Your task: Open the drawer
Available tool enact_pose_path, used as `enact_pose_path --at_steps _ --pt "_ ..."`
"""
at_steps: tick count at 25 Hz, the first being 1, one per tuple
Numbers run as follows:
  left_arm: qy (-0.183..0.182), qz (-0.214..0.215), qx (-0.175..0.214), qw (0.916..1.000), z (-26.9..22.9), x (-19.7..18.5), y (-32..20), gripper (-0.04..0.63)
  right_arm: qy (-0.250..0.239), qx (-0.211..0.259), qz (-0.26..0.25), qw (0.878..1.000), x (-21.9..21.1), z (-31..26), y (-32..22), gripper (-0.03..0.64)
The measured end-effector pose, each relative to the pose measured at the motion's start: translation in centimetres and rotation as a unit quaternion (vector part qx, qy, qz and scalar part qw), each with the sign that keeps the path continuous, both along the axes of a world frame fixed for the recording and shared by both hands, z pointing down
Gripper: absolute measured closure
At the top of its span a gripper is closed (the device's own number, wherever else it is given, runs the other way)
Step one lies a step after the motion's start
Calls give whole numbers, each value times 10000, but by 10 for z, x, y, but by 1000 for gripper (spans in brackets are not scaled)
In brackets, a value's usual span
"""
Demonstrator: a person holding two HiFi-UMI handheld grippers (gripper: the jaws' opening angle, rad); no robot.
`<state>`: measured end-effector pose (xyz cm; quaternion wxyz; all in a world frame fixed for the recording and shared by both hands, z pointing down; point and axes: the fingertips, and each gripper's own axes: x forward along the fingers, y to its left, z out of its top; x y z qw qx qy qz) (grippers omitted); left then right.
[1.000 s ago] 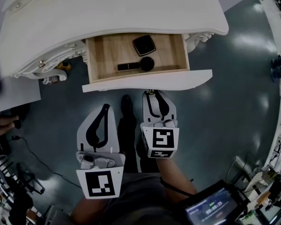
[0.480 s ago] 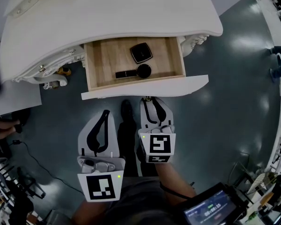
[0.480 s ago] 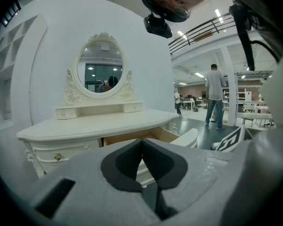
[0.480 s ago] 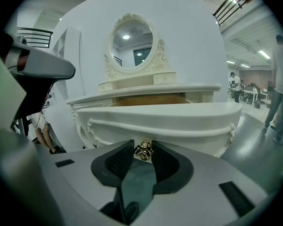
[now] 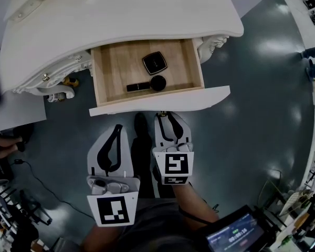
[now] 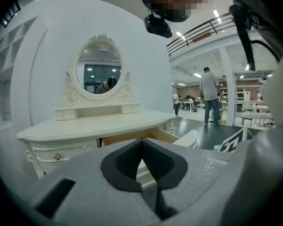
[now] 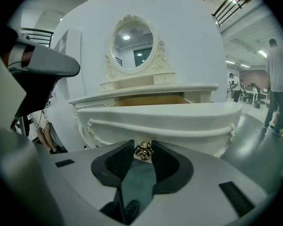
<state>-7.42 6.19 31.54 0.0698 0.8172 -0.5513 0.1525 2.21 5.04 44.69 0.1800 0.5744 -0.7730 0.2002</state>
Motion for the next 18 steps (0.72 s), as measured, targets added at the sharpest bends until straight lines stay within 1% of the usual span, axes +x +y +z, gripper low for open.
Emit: enact_pose_path --at_steps 11,18 --pt "62 27 57 10000 -3 0 11 580 27 -5 35 10000 2 0 14 500" --pt "16 63 -5 10000 1 -2 19 580 31 31 61 10000 2 -1 20 502"
